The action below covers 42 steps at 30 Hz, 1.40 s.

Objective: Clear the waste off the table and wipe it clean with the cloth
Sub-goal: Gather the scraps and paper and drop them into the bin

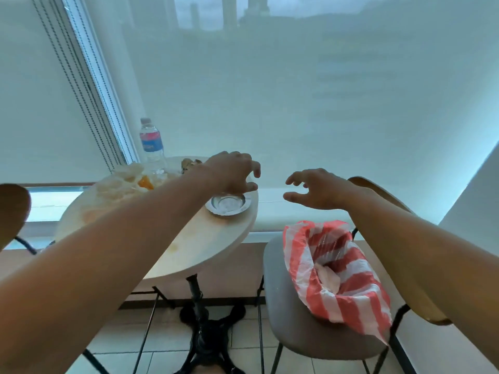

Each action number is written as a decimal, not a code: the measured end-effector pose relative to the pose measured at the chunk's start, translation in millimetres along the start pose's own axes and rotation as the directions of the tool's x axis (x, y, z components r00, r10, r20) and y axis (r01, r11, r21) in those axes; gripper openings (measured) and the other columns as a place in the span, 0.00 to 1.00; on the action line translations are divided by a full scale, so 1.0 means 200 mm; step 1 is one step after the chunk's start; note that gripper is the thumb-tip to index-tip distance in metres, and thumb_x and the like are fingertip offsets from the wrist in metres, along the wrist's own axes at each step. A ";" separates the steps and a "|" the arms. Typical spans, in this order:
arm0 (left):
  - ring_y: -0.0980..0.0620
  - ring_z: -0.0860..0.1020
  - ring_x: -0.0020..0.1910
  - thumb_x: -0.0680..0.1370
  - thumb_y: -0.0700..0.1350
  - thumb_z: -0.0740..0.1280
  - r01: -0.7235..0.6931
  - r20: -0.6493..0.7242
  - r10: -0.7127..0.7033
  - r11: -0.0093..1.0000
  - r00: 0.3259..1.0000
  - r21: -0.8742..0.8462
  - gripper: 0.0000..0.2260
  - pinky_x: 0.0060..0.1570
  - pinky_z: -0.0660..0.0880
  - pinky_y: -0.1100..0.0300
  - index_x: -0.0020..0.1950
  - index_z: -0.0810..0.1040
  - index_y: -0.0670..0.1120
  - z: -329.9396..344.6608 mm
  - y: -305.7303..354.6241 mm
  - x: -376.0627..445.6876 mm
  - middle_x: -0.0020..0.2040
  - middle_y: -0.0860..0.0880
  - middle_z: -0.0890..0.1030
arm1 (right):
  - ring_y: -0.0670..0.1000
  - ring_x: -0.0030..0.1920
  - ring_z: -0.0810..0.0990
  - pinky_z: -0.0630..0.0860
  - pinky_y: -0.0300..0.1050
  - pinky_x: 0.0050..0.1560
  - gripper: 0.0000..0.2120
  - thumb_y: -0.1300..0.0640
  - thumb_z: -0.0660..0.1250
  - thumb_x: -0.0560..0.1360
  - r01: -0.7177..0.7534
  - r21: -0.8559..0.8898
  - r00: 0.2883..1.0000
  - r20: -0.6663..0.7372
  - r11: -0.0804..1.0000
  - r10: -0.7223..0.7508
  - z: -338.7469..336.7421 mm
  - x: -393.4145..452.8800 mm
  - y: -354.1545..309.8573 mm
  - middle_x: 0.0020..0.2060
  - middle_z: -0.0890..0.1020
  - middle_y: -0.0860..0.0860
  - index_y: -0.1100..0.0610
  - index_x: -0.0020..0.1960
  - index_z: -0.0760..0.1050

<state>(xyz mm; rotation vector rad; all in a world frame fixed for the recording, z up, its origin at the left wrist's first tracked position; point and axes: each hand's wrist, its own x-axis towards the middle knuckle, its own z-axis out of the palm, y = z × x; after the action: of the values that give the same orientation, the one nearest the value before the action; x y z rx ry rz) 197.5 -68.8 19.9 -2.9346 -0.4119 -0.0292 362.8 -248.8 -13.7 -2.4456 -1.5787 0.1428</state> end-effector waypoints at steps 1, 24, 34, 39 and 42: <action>0.49 0.72 0.66 0.79 0.60 0.63 0.026 -0.005 -0.026 1.000 1.000 -0.001 0.16 0.62 0.67 0.51 0.66 0.73 0.58 -0.02 -0.06 -0.06 0.66 0.51 0.74 | 0.49 0.61 0.76 0.74 0.56 0.63 0.24 0.32 0.65 0.74 0.023 -0.004 1.000 -0.005 1.000 -0.023 -0.01 0.02 -0.06 0.60 0.79 0.44 0.42 0.65 0.73; 0.53 0.77 0.56 0.77 0.64 0.64 0.043 -0.041 -0.046 0.995 0.998 -0.086 0.16 0.51 0.75 0.55 0.59 0.78 0.58 0.23 -0.89 -1.08 0.58 0.57 0.78 | 0.53 0.62 0.76 0.75 0.54 0.61 0.23 0.40 0.69 0.75 0.262 -0.108 0.965 0.011 0.959 -0.262 0.32 0.26 -1.30 0.66 0.76 0.48 0.45 0.68 0.74; 0.53 0.73 0.64 0.73 0.71 0.64 0.005 0.093 0.006 0.994 0.996 -0.113 0.26 0.54 0.74 0.54 0.66 0.72 0.60 0.38 -0.85 -1.15 0.68 0.58 0.71 | 0.55 0.63 0.76 0.76 0.54 0.60 0.23 0.47 0.68 0.77 0.300 -0.184 0.953 0.020 0.936 -0.302 0.49 0.31 -1.41 0.66 0.76 0.50 0.47 0.71 0.70; 0.51 0.73 0.64 0.73 0.62 0.66 0.039 0.182 -0.007 0.985 0.983 -0.171 0.22 0.60 0.75 0.49 0.66 0.73 0.62 0.40 -0.86 -1.13 0.66 0.56 0.73 | 0.56 0.63 0.76 0.74 0.53 0.62 0.21 0.48 0.67 0.79 0.300 -0.194 0.953 0.025 0.934 -0.301 0.51 0.36 -1.38 0.65 0.77 0.52 0.46 0.71 0.68; 0.51 0.74 0.61 0.75 0.56 0.68 0.044 0.201 -0.005 0.980 0.980 -0.192 0.19 0.60 0.75 0.50 0.65 0.75 0.61 0.40 -0.87 -1.12 0.63 0.56 0.75 | 0.57 0.64 0.75 0.71 0.57 0.66 0.22 0.47 0.66 0.79 0.309 -0.203 0.950 0.021 0.929 -0.312 0.54 0.38 -1.38 0.63 0.79 0.52 0.45 0.71 0.67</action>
<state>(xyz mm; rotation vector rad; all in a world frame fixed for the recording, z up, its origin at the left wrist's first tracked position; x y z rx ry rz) -66.7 49.0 -39.3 -3.1382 -0.5008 0.2376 128.2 -56.1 -47.8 -2.2893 -2.0409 -0.0925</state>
